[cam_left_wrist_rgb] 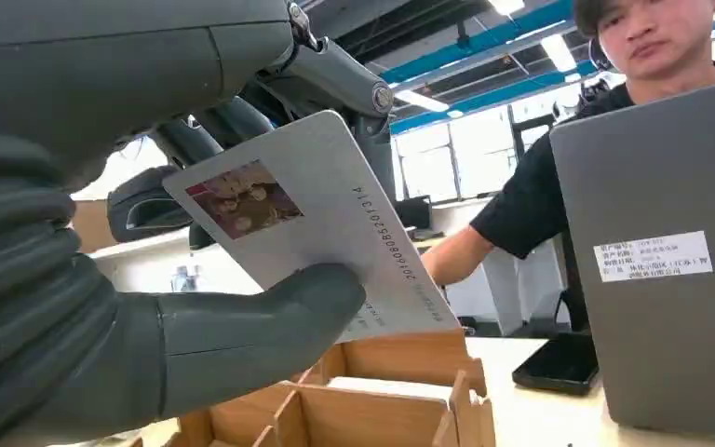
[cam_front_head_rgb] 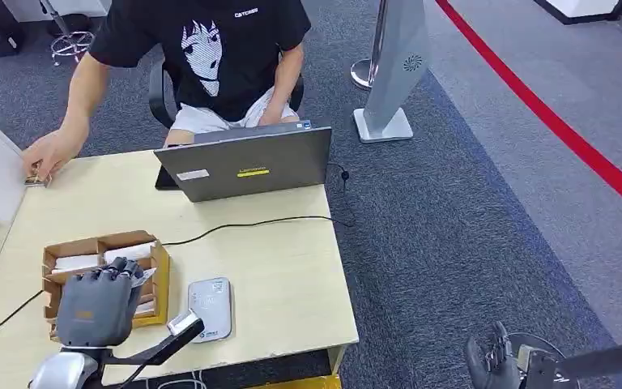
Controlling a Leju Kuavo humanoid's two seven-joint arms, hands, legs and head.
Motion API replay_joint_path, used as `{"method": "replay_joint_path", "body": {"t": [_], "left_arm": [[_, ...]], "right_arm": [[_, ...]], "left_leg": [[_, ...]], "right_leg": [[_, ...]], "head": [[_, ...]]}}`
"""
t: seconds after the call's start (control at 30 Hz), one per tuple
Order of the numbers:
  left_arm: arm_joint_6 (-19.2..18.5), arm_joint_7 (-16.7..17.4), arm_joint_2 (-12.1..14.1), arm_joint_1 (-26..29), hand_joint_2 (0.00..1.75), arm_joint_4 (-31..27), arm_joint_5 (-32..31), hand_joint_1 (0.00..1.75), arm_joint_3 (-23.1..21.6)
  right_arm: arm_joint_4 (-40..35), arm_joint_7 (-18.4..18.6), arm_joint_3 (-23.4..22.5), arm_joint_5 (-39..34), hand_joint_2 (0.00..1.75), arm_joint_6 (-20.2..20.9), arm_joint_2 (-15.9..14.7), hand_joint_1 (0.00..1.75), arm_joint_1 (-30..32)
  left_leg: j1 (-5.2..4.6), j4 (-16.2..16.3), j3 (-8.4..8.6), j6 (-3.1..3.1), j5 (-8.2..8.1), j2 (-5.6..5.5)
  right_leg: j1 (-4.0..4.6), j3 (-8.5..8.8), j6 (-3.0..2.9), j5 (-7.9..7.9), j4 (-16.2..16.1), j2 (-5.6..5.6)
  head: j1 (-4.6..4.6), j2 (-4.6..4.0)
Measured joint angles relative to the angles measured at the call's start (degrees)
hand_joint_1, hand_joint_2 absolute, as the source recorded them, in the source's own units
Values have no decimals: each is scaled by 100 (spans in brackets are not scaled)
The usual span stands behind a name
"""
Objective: Pass the card to the sensor for recognition and then transmit it.
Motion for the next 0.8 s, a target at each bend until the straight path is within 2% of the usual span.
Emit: {"method": "replay_joint_path", "body": {"t": [0.2, 0.53, 0.8], "left_arm": [[-2, -13, -29, -30, 175, 105, 123, 175, -35], [-6, -116, -29, -160, 175, 645, 430, 175, -286], [-59, -479, -11, -267, 175, 1312, 669, 175, -446]], "right_arm": [[7, 2, 7, 158, 175, 4, 4, 0, 16], [105, -44, 33, 295, 175, 0, 9, 0, 51], [151, -72, 96, 315, 175, 0, 9, 0, 48]], "left_leg": [[-1, 0, -1, 0, 0, 0], [-1, 0, -1, 0, 0, 0], [-1, 0, -2, 0, 0, -1]], "right_leg": [[-1, 0, 0, 0, 0, 0], [-1, 1, 0, 0, 0, 0], [-1, 2, 1, 0, 0, -3]], "head": [[2, 0], [0, 0], [0, 0]]}}
